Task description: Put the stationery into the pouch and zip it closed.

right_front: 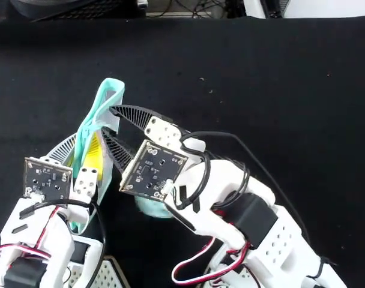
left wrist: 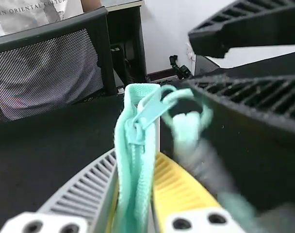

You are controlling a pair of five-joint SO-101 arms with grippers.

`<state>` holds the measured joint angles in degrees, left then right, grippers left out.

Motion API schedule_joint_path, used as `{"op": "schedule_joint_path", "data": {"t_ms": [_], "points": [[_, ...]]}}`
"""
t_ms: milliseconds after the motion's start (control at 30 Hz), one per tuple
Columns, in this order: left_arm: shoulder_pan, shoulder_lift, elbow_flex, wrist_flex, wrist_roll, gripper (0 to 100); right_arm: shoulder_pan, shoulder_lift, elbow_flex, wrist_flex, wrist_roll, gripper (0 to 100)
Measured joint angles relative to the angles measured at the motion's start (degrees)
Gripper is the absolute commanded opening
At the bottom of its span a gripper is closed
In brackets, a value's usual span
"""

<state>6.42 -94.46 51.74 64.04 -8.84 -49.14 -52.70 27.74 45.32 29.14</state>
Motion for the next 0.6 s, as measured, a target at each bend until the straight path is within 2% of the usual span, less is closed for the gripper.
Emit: {"op": "schedule_joint_path", "data": {"t_ms": [333,600], "points": [[-0.1,0.1,0.0,0.0,0.0,3,0.0,0.0,0.0,0.0,0.0,11.0],[-0.4,0.1,0.0,0.0,-0.3,3,0.0,9.4,-0.9,0.0,-0.1,11.0]]}}
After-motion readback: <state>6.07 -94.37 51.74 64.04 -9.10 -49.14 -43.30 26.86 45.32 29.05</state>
